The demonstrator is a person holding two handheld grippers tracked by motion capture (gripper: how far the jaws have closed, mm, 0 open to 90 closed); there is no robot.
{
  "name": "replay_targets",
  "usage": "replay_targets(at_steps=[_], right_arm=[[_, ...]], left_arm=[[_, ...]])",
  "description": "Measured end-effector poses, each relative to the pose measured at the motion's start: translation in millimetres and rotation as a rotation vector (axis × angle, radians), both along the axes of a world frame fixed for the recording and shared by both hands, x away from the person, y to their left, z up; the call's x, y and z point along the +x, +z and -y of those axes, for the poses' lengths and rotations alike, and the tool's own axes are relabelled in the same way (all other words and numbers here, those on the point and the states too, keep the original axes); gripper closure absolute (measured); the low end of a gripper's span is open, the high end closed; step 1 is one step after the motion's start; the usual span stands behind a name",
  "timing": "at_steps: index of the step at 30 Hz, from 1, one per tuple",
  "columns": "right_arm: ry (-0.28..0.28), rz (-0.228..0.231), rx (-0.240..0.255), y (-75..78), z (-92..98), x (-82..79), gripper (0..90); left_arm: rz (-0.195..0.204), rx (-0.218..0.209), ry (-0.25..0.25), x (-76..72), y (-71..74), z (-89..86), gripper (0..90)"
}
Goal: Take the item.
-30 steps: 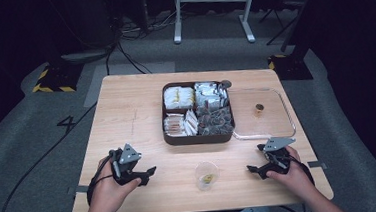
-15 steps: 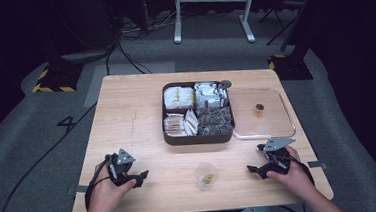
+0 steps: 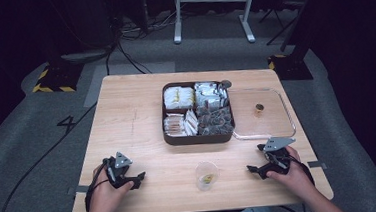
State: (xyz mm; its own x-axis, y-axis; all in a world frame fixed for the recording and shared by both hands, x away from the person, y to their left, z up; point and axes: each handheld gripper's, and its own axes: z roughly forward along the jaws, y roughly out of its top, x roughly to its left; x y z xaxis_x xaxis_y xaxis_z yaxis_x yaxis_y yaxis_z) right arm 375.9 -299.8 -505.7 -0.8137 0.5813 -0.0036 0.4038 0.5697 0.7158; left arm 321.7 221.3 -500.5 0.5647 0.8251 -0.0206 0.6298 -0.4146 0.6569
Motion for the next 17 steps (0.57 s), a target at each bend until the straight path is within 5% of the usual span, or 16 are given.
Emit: replay_targets(at_steps=[4, 17], right_arm=[[0.0, 0.001, 0.0, 0.0, 0.0, 0.1, 2.8], [0.0, 0.002, 0.0, 0.0, 0.0, 0.0, 2.8]], left_arm=[[0.026, -0.011, 0.008, 2.5, -4.4, 0.4, 8.3], [0.022, -0.002, 0.027, 4.2, -4.7, 2.2, 4.5]])
